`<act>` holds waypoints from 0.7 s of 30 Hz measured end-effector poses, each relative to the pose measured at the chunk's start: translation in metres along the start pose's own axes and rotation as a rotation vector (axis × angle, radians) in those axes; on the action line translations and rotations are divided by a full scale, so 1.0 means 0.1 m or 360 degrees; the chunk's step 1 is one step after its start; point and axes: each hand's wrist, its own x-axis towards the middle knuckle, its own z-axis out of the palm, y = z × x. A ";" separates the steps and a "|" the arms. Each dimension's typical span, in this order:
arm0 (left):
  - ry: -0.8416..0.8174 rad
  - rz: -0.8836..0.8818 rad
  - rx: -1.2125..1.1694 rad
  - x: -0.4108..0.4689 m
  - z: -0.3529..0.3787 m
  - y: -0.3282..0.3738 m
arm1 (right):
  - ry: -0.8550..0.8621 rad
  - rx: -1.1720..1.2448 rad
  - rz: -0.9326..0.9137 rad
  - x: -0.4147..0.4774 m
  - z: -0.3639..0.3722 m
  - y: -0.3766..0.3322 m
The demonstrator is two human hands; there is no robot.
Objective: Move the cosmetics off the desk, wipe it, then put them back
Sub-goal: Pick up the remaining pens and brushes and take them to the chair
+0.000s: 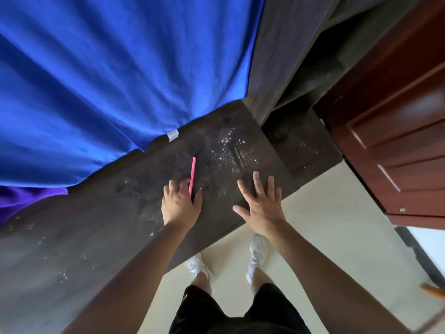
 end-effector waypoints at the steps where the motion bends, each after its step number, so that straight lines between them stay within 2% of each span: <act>1: 0.0021 0.0016 -0.0017 0.02 0.02 -0.02 | -0.0008 0.0003 0.0009 0.01 0.01 -0.02; 9: 0.0030 0.0075 -0.0164 0.05 -0.01 -0.02 | 0.0038 -0.0042 -0.0015 0.00 0.01 0.01; 11: 0.0098 0.0098 -0.0188 -0.01 -0.10 -0.01 | -0.0008 -0.0043 -0.0001 0.00 -0.02 0.00; 16: 0.0347 0.0374 -0.0192 -0.21 -0.52 0.08 | -0.0164 0.0116 0.0011 0.04 -0.35 0.01; 21: 0.0587 0.0629 -0.0269 -0.31 -1.00 0.30 | 0.0294 0.0168 0.0045 -0.17 -0.91 0.04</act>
